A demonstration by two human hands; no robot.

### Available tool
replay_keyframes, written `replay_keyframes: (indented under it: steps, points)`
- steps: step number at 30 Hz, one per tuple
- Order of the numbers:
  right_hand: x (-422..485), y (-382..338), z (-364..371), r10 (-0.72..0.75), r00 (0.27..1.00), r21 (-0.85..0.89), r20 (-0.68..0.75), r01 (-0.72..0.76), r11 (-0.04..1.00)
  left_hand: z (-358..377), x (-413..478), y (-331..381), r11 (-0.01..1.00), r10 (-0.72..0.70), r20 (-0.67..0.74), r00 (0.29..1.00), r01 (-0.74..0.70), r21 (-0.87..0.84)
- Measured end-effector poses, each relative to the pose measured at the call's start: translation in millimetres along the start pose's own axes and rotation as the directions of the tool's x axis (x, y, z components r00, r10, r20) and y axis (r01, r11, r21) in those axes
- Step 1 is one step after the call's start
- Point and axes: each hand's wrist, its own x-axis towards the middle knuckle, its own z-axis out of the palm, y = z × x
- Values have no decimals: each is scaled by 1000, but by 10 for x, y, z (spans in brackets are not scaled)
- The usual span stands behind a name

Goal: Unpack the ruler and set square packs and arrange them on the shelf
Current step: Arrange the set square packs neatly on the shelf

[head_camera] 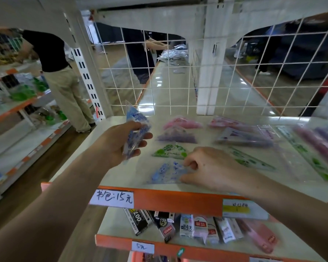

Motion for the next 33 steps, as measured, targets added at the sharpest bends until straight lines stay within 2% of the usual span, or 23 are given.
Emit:
replay_keyframes:
  steps: [6, 9, 11, 13, 16, 19, 22, 25, 33]
  points:
    - [-46, 24, -129, 21, 999, 31, 41, -22, 999, 95, -5, 2, 999, 4, 69, 998, -2, -32]
    - [-42, 153, -437, 64, 996, 258, -54, -48, 965, 214, -22, 9, 989, 18, 181, 983, 9, -148]
    - [-44, 230, -600, 107, 990, 448, -87, -57, 892, 368, -26, 8, 962, 30, 292, 956, 52, -269]
    - [-55, 298, -644, 140, 990, 601, -14, -103, 793, 607, -24, -26, 920, 53, 379, 924, 102, -379]
    - [-109, 376, -545, 174, 982, 671, 74, -178, 719, 1012, -54, -131, 867, 75, 444, 893, 162, -472]
    - [-218, 466, -491, 231, 972, 711, 40, -190, 677, 1299, -143, -210, 848, 65, 495, 867, 214, -485]
    - [-347, 578, -543, 290, 957, 763, -6, -183, 620, 1356, -173, -204, 847, 60, 463, 884, 201, -493]
    - [-437, 678, -577, 353, 935, 802, -44, -178, 570, 1356, -159, -189, 873, 40, 486, 873, 206, -442]
    - [-535, 790, -587, 381, 910, 748, -163, -138, 649, 1392, -187, -178, 927, 4, 532, 847, 196, -319]
